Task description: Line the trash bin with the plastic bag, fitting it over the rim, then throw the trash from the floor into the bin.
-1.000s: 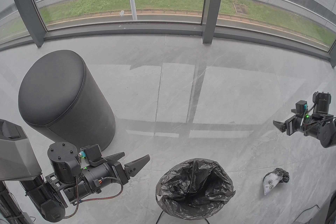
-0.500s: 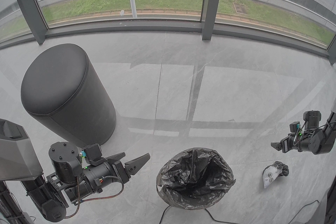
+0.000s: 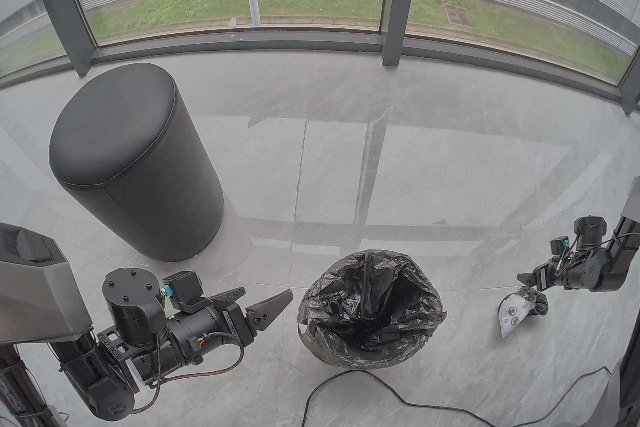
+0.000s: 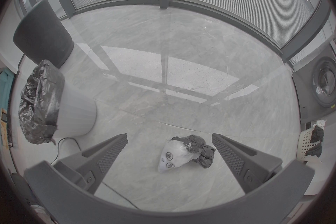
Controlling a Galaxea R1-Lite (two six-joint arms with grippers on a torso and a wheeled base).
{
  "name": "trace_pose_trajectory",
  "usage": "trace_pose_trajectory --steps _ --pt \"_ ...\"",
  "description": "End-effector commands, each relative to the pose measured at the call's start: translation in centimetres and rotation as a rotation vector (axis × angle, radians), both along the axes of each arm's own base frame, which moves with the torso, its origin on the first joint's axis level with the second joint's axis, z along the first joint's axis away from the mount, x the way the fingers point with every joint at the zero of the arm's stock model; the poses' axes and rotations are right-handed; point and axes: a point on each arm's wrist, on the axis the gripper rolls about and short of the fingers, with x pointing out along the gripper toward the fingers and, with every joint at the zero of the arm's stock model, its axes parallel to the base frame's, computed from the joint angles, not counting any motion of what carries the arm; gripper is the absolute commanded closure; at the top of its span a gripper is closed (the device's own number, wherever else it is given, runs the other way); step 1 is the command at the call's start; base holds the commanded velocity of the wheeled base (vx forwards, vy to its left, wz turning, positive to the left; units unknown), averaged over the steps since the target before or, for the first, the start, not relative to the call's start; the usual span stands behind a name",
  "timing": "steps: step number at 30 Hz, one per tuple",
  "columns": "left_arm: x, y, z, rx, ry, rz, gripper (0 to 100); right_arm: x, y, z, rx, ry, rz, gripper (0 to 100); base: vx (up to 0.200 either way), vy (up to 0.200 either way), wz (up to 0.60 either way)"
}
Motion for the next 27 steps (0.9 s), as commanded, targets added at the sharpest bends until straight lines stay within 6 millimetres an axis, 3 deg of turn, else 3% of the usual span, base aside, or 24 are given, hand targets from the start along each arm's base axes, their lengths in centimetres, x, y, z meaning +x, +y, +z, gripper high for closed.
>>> trace_pose_trajectory --steps 1,4,5,7,18,21,22,24,27 --pt "0.0 -0.2 -0.5 0.009 0.014 -0.007 0 1.9 -1.9 -3.1 0.013 0.021 -0.040 0 0.000 0.000 0.00" --pt "0.0 -0.2 -0.4 0.009 0.012 -0.007 0 2.5 -2.5 -3.5 0.011 0.011 -0.050 0 0.000 0.000 0.00" --pt "0.0 -0.2 -0.4 0.007 0.009 -0.007 0 4.2 -4.0 -4.6 0.001 -0.022 -0.066 0 0.000 0.000 0.00" --pt "0.0 -0.2 -0.4 0.008 0.011 -0.007 0 4.9 -4.4 -5.4 0.000 -0.028 -0.069 0 0.000 0.000 0.00" --pt "0.1 -0.4 -1.1 0.023 0.034 -0.010 0 7.6 -6.0 -4.7 0.003 -0.001 -0.080 0 0.000 0.000 0.00" --pt "0.1 -0.4 -1.1 0.023 0.035 -0.010 0 8.8 -7.3 -4.6 -0.024 -0.033 -0.082 0 0.000 0.000 0.00" --pt "0.0 -0.3 -1.2 0.028 0.042 -0.010 0 9.8 -9.0 -4.4 -0.080 -0.072 -0.074 0 0.000 0.000 0.00" --pt "-0.1 -0.2 -1.2 0.029 0.043 -0.007 0 10.1 -10.4 -4.3 -0.137 -0.067 -0.043 0 0.000 0.000 0.00" --pt "0.1 -0.3 -1.6 0.034 0.052 -0.010 0 10.4 -10.9 -4.0 -0.168 -0.029 0.066 0 0.000 0.000 0.00"
